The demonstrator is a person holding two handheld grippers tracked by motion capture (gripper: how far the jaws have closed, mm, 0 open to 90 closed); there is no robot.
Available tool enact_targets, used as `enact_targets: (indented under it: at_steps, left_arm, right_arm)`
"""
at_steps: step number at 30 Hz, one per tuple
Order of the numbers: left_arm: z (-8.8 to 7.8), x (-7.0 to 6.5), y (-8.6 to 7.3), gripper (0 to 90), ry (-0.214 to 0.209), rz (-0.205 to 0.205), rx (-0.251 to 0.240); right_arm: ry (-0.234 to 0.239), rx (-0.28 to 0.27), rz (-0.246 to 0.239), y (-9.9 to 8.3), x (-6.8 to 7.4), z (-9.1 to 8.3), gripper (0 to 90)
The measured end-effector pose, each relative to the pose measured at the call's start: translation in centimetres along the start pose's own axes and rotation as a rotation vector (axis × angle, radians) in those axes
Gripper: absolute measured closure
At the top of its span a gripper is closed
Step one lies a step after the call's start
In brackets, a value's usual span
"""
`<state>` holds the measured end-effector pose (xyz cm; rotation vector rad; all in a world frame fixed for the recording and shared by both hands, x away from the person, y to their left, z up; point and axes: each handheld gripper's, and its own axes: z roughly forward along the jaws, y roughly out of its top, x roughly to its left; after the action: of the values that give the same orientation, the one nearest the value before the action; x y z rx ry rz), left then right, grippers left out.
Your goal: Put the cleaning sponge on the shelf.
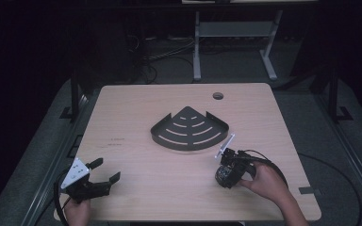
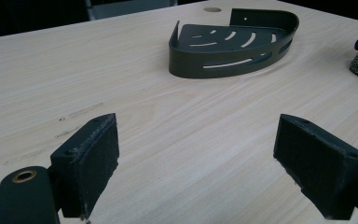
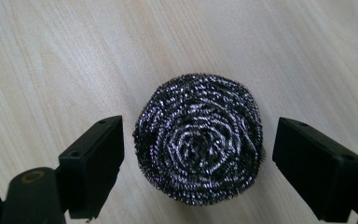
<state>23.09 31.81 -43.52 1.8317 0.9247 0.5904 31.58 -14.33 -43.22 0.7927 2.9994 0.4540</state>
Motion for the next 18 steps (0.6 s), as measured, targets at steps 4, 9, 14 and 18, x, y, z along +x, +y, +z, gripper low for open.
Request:
enact_targets:
  at_steps: [4, 9, 14, 18]
  left_arm:
    - [-0.04, 0.04, -0.01, 13.5, -0.001, -0.002, -0.001]
    - [-0.09, 0.12, -0.05, 13.5, -0.001, -0.009, -0.005]
    - [-0.09, 0.09, -0.01, 13.5, 0.000, -0.004, -0.003]
    - [-0.11, 0.11, -0.02, 13.5, 0.000, -0.006, -0.005]
  right_arm:
    - [0.000, 0.015, -0.003, 0.24, 0.05, 0.22, 16.1]
    - [-0.009, 0.029, -0.008, 0.39, 0.03, 0.47, 16.3]
    - [-0.009, 0.041, -0.006, 0.45, -0.03, 0.64, 18.0]
    - [-0.010, 0.044, -0.009, 0.44, -0.08, 0.69, 20.8]
